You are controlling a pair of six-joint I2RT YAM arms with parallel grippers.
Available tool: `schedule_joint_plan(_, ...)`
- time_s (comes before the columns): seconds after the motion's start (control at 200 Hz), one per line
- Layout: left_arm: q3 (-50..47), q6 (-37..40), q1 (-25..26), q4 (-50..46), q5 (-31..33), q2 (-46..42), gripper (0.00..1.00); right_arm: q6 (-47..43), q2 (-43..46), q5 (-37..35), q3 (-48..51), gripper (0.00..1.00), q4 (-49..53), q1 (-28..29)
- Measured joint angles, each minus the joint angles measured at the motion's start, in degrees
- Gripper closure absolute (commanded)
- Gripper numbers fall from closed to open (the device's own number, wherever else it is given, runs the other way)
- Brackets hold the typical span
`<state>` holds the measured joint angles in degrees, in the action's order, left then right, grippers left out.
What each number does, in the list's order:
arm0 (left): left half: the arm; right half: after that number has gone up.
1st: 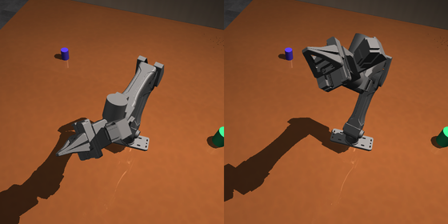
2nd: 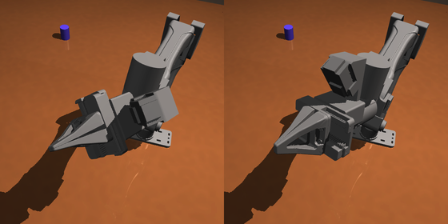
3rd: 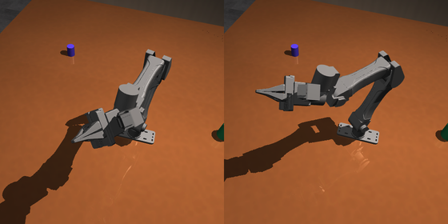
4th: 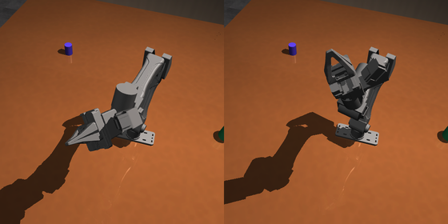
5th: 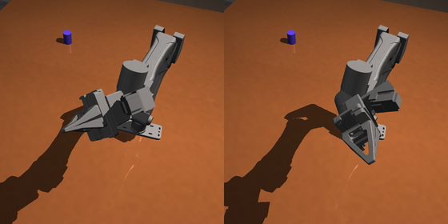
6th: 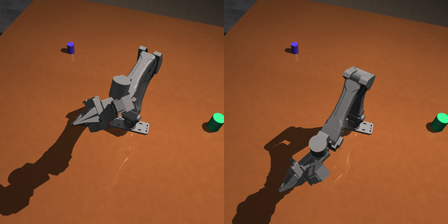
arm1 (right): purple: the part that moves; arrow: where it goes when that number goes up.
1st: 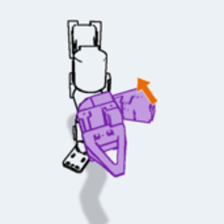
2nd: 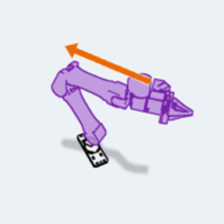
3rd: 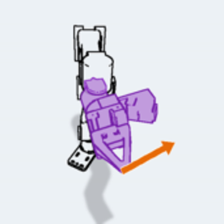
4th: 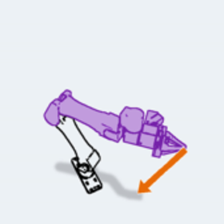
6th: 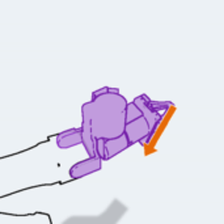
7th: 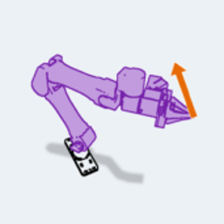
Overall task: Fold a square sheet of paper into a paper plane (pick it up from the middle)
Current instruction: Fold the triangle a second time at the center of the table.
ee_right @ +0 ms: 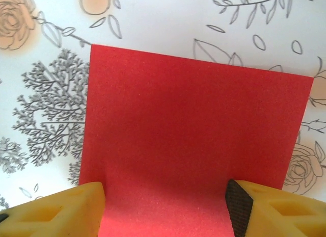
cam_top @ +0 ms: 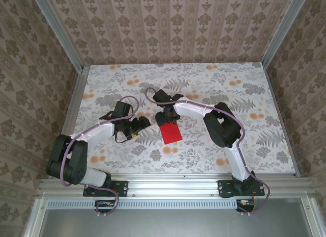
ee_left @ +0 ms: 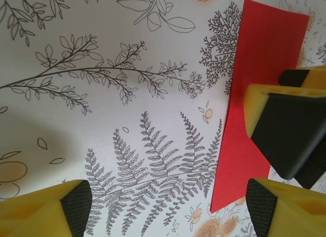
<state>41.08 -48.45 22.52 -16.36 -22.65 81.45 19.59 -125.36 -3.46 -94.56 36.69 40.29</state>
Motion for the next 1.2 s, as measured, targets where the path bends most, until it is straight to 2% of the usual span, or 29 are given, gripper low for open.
schedule_joint_plan(0.21,-0.35,-0.61,2.56,0.44,-0.66,0.00,0.18,11.52,-0.15,-0.92,0.61,0.32,-1.11,-1.14)
schedule_joint_plan(0.34,-1.07,-2.60,6.16,2.97,-1.64,0.66,0.19,20.06,0.83,-0.90,2.43,0.33,-3.26,-1.90)
schedule_joint_plan(0.54,-1.07,-5.75,10.91,7.91,-3.28,4.96,0.26,29.99,3.13,0.17,6.58,0.36,-6.91,-4.00)
schedule_joint_plan(1.05,1.84,-9.60,11.56,10.21,-4.98,10.67,0.31,34.47,3.85,2.47,8.07,0.40,-8.68,-5.33)
schedule_joint_plan(1.2,3.10,-10.40,11.50,8.98,-5.29,11.87,0.37,34.53,4.04,2.60,8.52,0.41,-9.14,-5.44)
